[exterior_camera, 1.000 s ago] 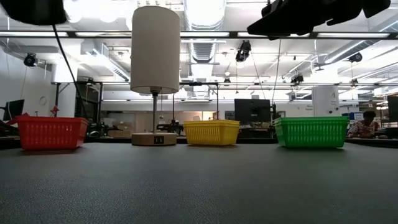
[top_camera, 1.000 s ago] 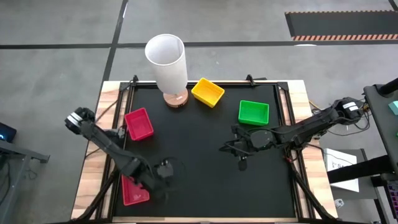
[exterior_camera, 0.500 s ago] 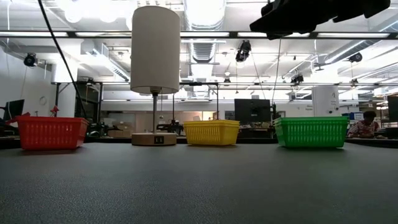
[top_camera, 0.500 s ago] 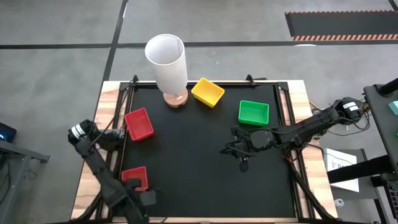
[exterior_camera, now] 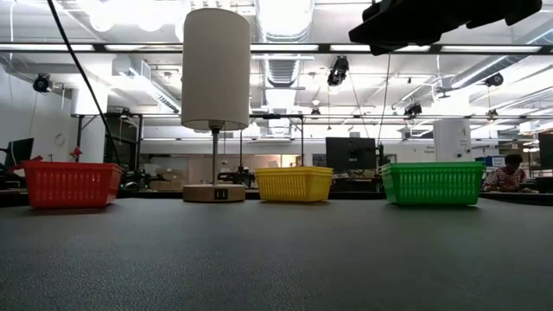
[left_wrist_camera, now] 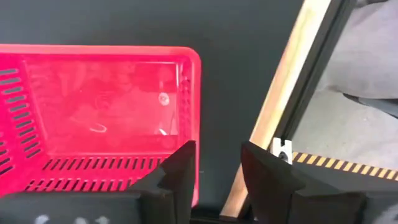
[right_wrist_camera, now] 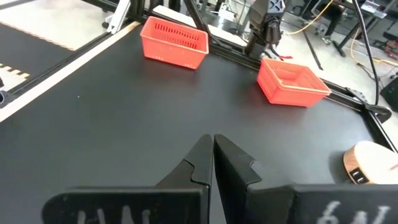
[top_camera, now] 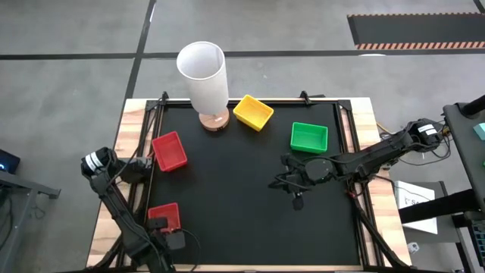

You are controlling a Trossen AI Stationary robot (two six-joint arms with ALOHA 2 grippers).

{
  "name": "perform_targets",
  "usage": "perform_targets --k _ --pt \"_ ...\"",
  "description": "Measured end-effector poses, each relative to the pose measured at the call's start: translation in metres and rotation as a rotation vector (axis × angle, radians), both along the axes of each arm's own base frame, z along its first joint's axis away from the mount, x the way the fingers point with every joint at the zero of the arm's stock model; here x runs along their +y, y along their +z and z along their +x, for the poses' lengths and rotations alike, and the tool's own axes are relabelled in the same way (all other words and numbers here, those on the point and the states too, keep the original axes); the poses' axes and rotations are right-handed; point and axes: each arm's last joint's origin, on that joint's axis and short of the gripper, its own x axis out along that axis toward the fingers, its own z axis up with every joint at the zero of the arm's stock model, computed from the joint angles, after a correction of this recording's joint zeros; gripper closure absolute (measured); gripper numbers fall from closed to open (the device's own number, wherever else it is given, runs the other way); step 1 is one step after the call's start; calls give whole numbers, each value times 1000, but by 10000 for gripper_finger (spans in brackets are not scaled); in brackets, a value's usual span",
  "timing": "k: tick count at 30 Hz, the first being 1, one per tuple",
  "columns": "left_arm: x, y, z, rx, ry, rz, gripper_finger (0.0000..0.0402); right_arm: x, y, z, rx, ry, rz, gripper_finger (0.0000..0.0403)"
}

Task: Stack baskets by color
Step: Stack the bottom red bin on the stacked red bins

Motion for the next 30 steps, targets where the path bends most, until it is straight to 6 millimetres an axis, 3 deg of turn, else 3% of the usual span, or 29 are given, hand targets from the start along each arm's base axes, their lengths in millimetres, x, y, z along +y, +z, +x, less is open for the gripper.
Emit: perform_targets --k 7,11,23,30 --pt "3 -11 -4 16 -38 23 226 0 0 0 -1 2 -6 394" --pt "4 -20 -5 4 -75 19 215 0 0 0 3 2 -8 394" --pt "9 -45 -7 -21 -105 18 216 0 -1 0 6 2 -9 394" --pt "9 -45 -7 -25 -111 14 273 0 -1 0 6 2 -10 394"
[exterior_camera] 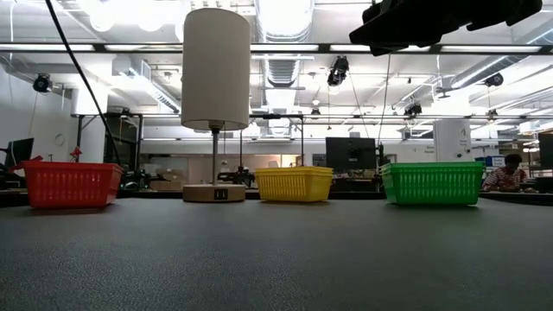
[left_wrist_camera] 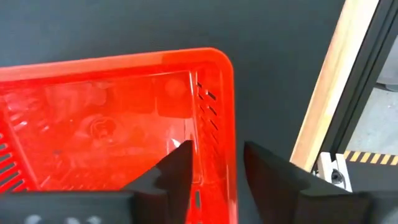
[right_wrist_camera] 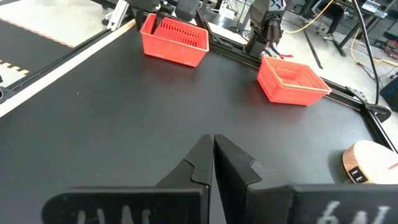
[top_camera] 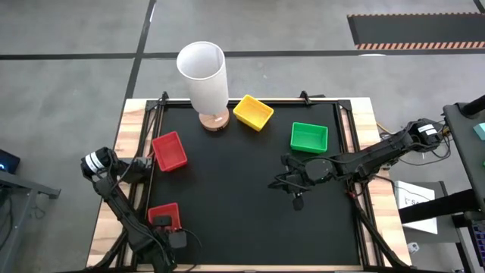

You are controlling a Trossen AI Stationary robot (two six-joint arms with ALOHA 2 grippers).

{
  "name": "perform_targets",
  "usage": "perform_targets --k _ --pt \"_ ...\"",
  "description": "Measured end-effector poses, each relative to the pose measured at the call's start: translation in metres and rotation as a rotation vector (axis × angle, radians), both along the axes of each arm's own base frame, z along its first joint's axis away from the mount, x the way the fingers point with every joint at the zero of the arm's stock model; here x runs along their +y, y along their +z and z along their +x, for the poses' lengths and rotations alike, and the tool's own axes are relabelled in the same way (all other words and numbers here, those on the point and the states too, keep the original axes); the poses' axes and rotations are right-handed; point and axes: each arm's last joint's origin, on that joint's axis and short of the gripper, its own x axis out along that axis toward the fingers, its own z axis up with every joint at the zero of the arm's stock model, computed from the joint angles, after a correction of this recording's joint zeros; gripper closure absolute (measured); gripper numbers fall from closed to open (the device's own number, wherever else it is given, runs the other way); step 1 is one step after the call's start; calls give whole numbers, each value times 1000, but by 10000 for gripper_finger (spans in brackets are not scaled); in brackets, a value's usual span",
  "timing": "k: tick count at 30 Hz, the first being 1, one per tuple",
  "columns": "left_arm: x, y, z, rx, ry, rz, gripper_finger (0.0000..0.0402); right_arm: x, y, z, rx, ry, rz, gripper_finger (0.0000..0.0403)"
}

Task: Stack baskets by color
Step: Stack the bottom red bin on the stacked red bins

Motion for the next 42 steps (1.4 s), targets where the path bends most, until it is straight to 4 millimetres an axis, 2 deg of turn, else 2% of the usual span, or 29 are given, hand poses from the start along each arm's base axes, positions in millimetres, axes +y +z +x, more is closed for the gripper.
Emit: perform_targets --k 8,14,20,26,31,37,42 --pt "-1 1 1 -6 2 -11 388 0 -1 0 10 0 -3 394" --pt "1 8 9 -11 31 -21 400 -1 -3 -3 42 -2 -13 394" --pt "13 32 31 2 48 10 401 -4 4 -12 57 -20 10 394" --pt "50 62 58 66 86 135 401 -7 10 -23 92 -43 53 394" --pt "83 84 72 74 30 296 401 -9 12 -30 122 -60 78 394" --pt "120 95 86 66 -38 426 401 -10 9 -33 133 -65 87 394" --pt "152 100 88 26 -35 537 401 -10 8 -35 149 -70 90 394"
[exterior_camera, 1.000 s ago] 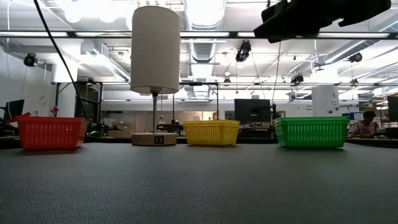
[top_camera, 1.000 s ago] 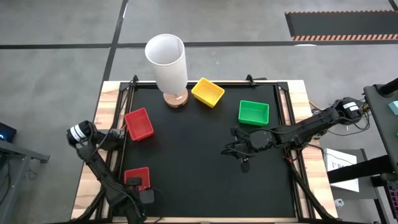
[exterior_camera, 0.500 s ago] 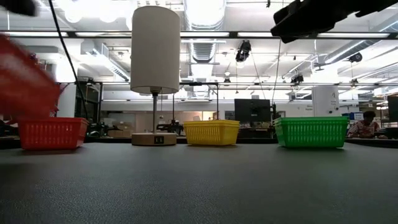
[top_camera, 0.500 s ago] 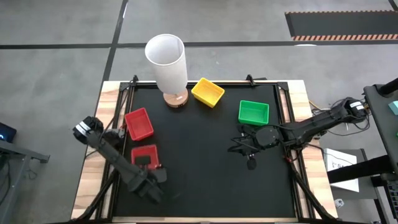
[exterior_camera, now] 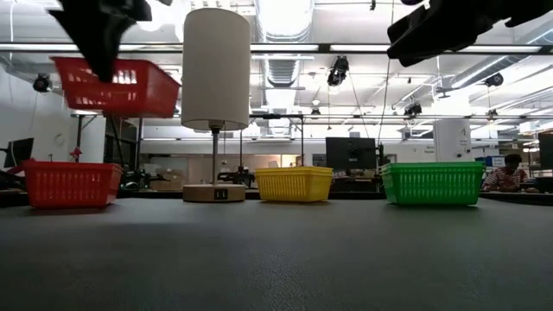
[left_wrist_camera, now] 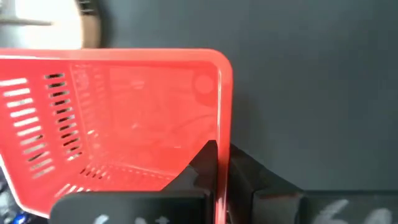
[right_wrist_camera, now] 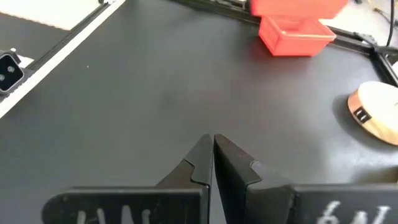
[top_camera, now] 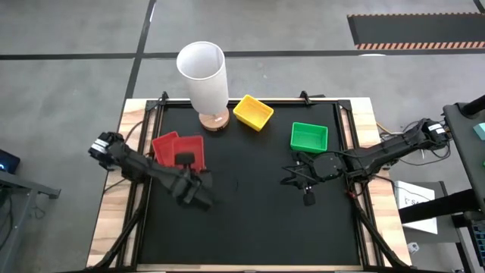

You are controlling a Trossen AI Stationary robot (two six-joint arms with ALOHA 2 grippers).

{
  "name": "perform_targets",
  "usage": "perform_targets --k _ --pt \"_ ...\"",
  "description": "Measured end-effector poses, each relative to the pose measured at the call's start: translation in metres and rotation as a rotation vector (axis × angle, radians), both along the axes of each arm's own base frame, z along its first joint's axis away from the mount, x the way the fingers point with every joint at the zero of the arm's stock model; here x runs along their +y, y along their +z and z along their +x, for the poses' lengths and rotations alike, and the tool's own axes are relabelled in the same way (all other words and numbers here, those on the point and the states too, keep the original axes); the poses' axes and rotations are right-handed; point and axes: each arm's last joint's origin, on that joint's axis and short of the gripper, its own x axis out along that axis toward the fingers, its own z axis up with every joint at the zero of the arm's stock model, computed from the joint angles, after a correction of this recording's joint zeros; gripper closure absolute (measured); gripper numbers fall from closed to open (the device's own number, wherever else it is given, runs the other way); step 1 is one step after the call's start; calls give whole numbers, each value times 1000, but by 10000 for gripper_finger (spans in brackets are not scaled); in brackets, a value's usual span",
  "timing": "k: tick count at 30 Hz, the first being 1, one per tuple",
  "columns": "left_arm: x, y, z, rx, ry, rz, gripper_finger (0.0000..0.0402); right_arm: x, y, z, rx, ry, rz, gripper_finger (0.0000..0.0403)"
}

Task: Stack baskets by color
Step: Stack the bottom red bin on the stacked red bins

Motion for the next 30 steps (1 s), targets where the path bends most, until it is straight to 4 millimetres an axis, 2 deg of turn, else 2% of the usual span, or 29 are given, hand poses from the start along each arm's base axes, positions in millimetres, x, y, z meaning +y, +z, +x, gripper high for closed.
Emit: perform_targets --k 7,13,17,22,30 --pt "46 6 -18 -64 117 44 401 0 -1 0 8 -6 9 394" --pt "74 -4 -45 -145 209 6 401 0 -1 0 13 -9 14 394" --pt "85 -16 -62 -180 250 -29 401 0 -1 0 12 -9 15 394" --pt "95 -34 -79 -138 301 -37 401 0 -1 0 11 -9 15 394" --pt "101 -59 -83 -108 358 -88 401 0 -1 0 12 -9 15 394"
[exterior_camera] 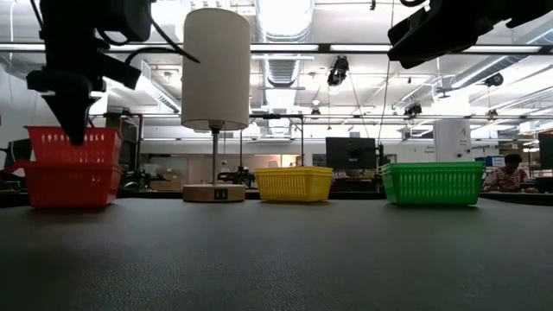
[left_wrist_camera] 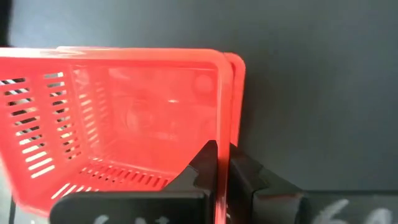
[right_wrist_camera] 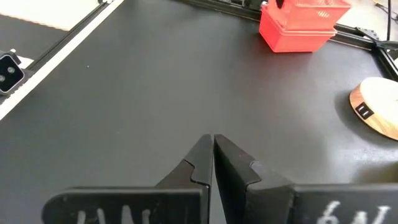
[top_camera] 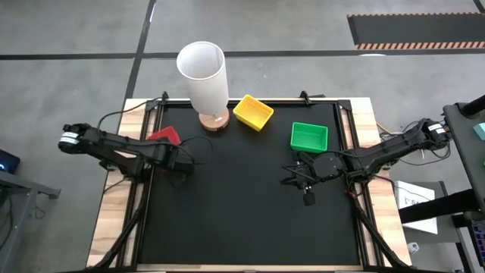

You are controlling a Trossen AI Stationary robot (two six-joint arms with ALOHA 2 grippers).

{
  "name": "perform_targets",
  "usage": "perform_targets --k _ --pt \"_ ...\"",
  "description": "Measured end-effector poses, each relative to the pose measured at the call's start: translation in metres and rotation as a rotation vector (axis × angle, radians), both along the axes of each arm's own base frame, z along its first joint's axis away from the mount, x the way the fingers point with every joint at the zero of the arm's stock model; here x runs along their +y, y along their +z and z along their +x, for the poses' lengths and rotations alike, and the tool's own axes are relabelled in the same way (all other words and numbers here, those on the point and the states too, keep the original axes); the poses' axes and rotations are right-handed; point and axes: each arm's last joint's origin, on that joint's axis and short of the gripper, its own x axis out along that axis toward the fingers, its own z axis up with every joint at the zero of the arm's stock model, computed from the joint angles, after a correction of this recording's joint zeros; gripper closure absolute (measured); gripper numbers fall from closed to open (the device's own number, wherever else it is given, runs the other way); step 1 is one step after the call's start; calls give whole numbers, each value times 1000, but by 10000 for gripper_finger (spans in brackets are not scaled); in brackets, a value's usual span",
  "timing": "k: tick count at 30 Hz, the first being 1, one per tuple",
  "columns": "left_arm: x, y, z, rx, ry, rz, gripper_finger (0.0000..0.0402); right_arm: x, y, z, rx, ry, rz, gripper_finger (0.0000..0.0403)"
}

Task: Stack baskets by color
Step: Stack the bottom red bin on the stacked red bins

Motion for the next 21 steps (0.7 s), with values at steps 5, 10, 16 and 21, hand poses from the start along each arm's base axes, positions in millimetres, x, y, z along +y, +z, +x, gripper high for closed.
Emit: perform_targets --k 5,10,16,21 --pt "-1 -5 3 16 -7 -19 401 0 0 0 0 0 0 394" --pt "-1 -6 6 13 -16 -20 401 0 -1 0 3 -2 3 394" --pt "-1 -7 7 -1 -16 -19 401 0 -2 0 6 -5 8 394" --pt "-1 -7 8 -4 -17 -17 401 0 -2 0 6 -5 8 394"
